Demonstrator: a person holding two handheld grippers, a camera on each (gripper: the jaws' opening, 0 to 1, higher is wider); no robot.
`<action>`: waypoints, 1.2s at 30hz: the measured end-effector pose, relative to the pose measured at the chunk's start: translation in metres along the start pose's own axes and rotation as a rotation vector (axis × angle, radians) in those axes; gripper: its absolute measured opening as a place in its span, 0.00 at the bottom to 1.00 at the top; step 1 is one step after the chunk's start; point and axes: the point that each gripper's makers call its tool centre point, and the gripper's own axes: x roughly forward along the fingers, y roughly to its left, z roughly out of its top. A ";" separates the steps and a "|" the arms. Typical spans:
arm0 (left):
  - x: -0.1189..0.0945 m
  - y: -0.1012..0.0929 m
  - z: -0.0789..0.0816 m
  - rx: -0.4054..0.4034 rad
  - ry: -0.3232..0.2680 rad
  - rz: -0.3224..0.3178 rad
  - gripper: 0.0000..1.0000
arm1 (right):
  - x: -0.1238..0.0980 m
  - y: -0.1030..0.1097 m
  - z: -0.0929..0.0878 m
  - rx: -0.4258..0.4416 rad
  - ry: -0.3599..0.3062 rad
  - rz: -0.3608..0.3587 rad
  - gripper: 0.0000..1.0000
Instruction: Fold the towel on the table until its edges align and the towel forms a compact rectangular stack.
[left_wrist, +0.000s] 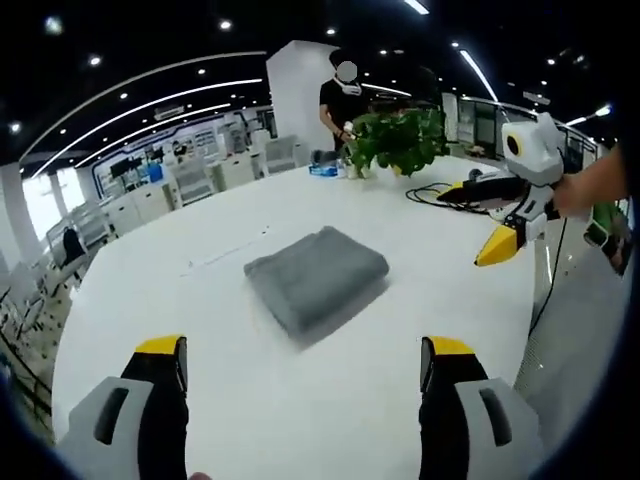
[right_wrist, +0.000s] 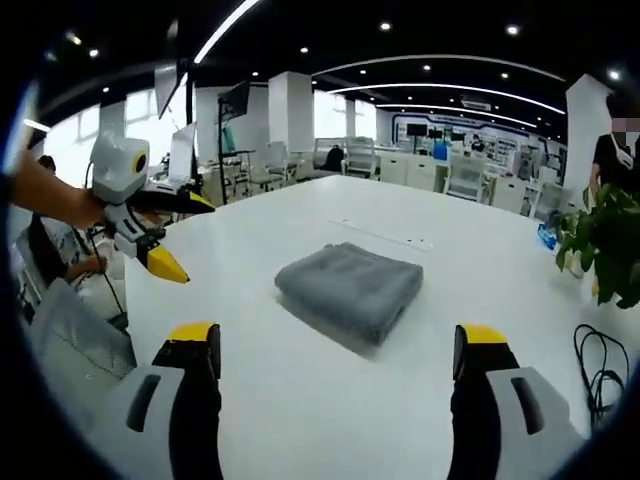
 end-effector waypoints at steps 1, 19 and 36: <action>-0.002 -0.002 -0.001 -0.001 0.000 0.001 0.99 | -0.003 0.002 -0.001 -0.002 -0.001 0.002 0.98; -0.033 -0.025 -0.032 -0.038 0.007 0.038 0.98 | -0.038 0.013 -0.023 0.042 -0.046 -0.043 0.98; -0.044 -0.037 -0.057 -0.071 0.009 0.080 0.95 | -0.051 0.028 -0.037 0.057 -0.078 -0.044 0.98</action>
